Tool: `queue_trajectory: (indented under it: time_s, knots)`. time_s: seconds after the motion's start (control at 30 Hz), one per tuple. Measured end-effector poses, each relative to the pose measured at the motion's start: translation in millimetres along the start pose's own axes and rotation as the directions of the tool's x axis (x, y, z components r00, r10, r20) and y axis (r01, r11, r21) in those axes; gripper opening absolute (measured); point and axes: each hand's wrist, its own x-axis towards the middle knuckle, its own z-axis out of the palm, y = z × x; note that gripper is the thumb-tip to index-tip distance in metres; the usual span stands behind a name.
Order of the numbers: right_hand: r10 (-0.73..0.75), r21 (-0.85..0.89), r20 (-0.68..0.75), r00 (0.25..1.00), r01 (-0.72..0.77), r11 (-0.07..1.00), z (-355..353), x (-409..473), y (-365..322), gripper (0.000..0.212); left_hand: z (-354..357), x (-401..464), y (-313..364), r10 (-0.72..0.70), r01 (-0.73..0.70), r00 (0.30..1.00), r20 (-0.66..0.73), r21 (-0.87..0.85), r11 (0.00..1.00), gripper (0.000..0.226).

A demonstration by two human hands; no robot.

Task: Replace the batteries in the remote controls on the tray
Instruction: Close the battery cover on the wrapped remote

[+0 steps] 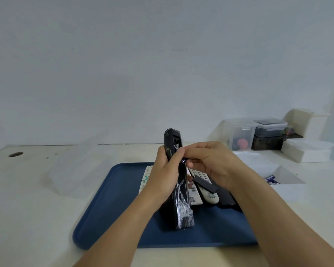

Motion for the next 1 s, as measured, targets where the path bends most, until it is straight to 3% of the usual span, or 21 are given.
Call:
queue_trajectory:
  time_s: [0.27, 0.4, 0.5, 0.77, 0.9, 1.0]
  knots:
    - [0.057, 0.012, -0.019, 0.998, -0.057, 0.998, -7.7, -1.3, -3.3, 0.006, -6.5, -2.6, -0.3, 0.019, -0.033, 0.981, 0.191, 0.069, 0.997, 0.03]
    - [0.091, -0.002, -0.033, 0.995, -0.092, 0.996, -10.6, -1.4, -5.3, 0.022, -8.6, -1.5, -4.1, 0.033, -0.067, 0.971, 0.237, 0.137, 0.988, 0.024]
    - [0.093, -0.02, -0.045, 0.995, -0.094, 0.995, -11.9, -1.6, -6.3, 0.016, -8.1, -1.0, -5.9, 0.034, -0.072, 0.965, 0.26, 0.138, 0.988, 0.023]
    - [0.04, -0.17, -0.073, 0.997, -0.052, 0.984, -9.3, -0.8, -5.7, 0.019, -11.4, 1.2, -7.8, 0.028, -0.067, 0.971, 0.239, 0.154, 0.986, 0.026]
    - [-0.012, -0.199, -0.064, 0.998, -0.001, 0.98, -4.9, 2.0, 0.2, 0.022, -16.2, 4.8, -10.2, 0.063, -0.125, 0.977, 0.205, 0.305, 0.944, 0.023]
    - [-0.058, -0.111, -0.059, 0.997, 0.051, 0.992, -3.4, 5.7, 2.7, 0.016, -15.0, 4.2, -9.7, 0.019, -0.056, 0.984, 0.178, 0.201, 0.978, 0.022]
